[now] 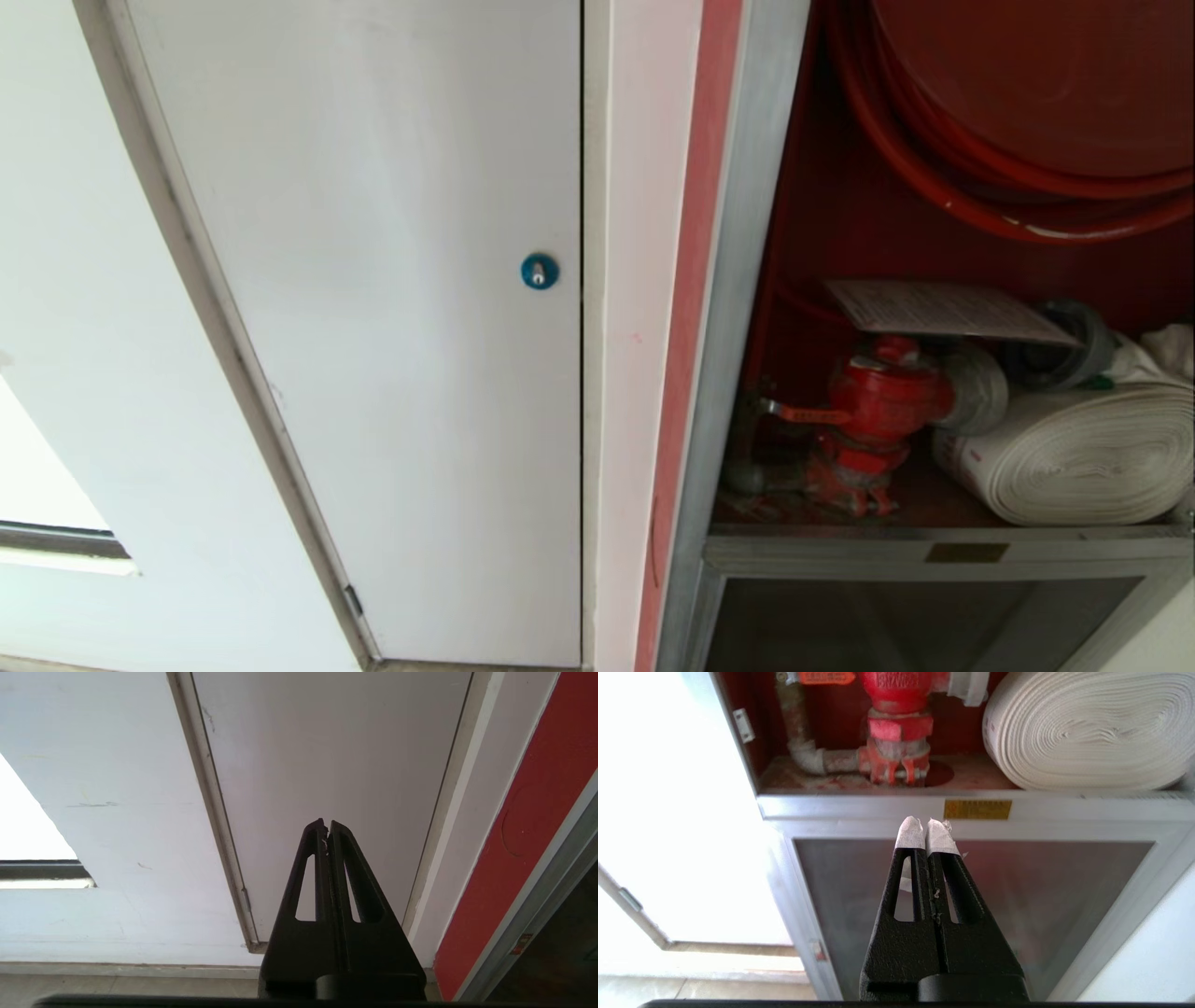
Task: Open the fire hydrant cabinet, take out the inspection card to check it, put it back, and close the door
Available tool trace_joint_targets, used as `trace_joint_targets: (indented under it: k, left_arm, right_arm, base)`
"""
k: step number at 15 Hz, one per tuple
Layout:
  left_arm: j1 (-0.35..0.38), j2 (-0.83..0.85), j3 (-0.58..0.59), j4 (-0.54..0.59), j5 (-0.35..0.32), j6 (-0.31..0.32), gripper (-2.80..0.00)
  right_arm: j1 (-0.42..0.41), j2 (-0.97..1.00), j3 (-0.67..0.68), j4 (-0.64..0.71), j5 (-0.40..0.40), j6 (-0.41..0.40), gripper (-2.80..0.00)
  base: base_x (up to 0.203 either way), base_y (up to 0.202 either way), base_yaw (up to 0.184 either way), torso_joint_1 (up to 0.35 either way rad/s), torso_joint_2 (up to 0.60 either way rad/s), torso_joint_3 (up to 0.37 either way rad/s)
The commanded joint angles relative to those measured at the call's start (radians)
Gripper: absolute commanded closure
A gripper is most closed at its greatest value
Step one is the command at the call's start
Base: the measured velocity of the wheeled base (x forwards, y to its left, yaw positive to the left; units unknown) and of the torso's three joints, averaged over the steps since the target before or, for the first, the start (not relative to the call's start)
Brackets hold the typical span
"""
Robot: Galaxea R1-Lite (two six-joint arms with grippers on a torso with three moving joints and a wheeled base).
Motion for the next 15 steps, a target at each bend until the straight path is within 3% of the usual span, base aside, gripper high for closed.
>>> trace_joint_targets:
  k: [1, 15]
  left_arm:
    - [0.000, 0.000, 0.012, 0.000, 0.000, 0.000, 0.00]
    - [0.000, 0.000, 0.012, -0.001, 0.000, -0.003, 0.00]
  right_arm:
    - [0.000, 0.002, 0.002, 0.000, 0.000, 0.000, 0.00]
    - [0.000, 0.002, 0.002, 0.000, 0.000, 0.000, 0.00]
  base:
    - [-0.197, 0.000, 0.002, 0.005, 0.00, 0.000]
    - [-0.196, 0.000, 0.001, 0.003, 0.00, 0.003]
